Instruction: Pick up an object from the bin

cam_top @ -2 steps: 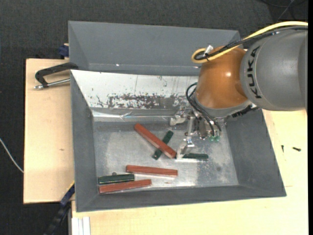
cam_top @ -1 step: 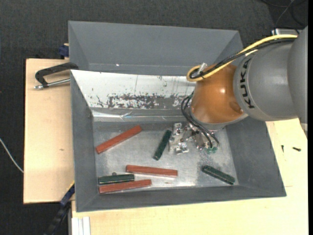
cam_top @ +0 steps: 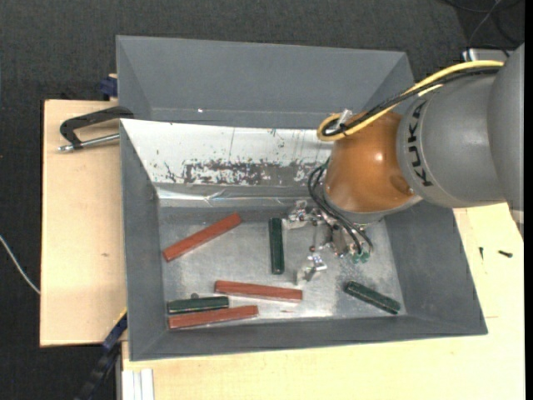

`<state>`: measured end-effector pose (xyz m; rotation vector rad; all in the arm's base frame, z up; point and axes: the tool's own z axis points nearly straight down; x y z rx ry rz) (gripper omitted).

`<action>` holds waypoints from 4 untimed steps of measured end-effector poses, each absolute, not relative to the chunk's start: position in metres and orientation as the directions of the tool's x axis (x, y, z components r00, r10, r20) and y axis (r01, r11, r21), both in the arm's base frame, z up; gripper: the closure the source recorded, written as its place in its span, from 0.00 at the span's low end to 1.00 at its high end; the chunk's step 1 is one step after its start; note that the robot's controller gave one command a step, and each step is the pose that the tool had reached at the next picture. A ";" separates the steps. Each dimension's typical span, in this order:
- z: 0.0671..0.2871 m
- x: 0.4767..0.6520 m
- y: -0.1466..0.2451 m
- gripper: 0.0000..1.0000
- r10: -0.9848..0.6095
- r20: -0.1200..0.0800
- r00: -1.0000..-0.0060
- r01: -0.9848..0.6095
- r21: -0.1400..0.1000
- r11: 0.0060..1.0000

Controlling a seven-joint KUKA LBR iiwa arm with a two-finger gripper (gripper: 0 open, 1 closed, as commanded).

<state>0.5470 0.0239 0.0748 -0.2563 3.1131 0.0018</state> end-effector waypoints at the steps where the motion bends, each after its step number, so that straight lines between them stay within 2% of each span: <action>1: 0.075 0.547 0.024 0.00 -0.164 -0.018 -0.986 -0.164 0.000 0.987; 2: 0.077 0.590 0.076 1.00 -0.200 0.026 -0.980 -0.200 -0.001 0.980; 3: 0.077 0.590 0.076 1.00 -0.200 0.026 -0.980 -0.200 -0.001 0.980; 4: 0.205 0.583 0.110 1.00 -0.250 -0.008 -0.968 -0.250 0.001 0.968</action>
Offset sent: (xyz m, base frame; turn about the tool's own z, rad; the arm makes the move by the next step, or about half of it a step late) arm 0.0441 0.0535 -0.0048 -0.0347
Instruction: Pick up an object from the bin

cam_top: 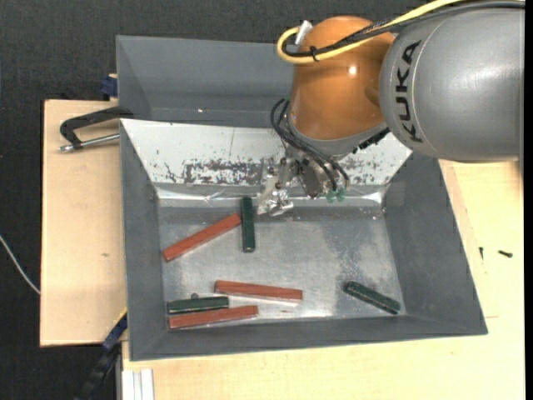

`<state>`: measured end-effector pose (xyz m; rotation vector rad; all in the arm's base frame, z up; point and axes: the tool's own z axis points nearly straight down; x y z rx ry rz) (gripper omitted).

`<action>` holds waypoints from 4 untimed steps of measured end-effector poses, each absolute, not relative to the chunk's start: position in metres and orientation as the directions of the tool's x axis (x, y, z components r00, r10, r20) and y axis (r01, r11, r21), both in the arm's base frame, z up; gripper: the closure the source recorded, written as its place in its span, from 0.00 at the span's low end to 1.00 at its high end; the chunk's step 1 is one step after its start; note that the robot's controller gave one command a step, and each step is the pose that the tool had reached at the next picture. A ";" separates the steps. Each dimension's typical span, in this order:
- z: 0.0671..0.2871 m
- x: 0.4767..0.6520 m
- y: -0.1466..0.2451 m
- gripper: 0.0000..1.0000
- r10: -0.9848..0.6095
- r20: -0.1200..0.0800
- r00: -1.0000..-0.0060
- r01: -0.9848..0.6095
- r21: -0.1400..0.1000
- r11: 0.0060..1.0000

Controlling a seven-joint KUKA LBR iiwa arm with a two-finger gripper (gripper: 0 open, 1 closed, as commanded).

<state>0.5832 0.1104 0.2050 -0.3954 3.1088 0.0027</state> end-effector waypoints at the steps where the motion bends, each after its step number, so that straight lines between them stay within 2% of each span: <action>1: 0.205 0.583 0.110 0.00 -0.250 -0.007 -0.968 -0.250 0.001 0.968; 2: 0.205 0.583 0.110 0.00 -0.250 -0.007 -0.968 -0.250 0.001 0.968; 3: 0.183 0.586 0.112 0.00 -0.327 -0.009 -0.945 -0.327 -0.001 0.945; 4: 0.124 0.588 0.122 0.00 -0.308 -0.007 -0.951 -0.308 0.000 0.951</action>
Offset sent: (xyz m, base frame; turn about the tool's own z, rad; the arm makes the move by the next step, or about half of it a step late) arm 0.0000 0.0000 0.0000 0.0000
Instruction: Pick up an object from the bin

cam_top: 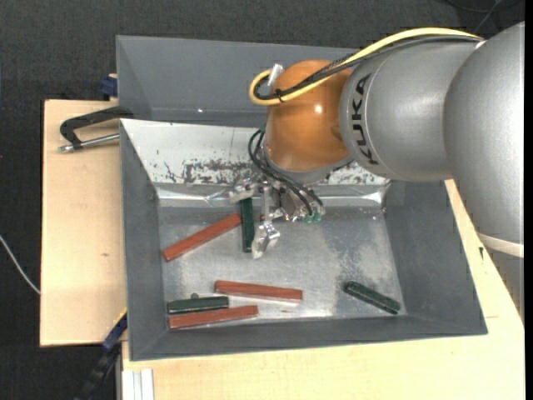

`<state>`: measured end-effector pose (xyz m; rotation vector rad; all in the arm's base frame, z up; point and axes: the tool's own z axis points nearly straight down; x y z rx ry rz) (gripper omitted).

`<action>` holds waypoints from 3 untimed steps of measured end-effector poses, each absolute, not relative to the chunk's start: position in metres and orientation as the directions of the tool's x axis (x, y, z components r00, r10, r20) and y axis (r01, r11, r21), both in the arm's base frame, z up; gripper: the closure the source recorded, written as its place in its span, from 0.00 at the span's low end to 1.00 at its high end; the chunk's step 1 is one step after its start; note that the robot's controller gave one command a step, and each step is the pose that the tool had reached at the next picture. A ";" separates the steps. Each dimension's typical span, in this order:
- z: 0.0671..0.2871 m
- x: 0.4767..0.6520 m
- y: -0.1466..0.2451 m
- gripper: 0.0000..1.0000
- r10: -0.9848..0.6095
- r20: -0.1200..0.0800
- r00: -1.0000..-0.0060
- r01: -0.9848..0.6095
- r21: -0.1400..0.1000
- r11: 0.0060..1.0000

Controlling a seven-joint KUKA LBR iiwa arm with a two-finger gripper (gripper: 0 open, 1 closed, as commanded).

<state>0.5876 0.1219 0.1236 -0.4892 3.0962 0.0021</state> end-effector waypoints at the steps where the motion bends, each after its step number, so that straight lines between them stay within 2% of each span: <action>1: 0.081 0.594 0.138 1.00 -0.374 -0.005 -0.927 -0.374 0.001 0.927; 2: 0.081 0.594 0.137 1.00 -0.374 -0.005 -0.927 -0.374 0.001 0.927; 3: 0.250 0.591 0.139 1.00 -0.385 -0.011 -0.923 -0.385 -0.001 0.923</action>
Offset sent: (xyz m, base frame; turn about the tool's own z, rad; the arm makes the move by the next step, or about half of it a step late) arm 0.0000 0.0000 0.0000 0.0000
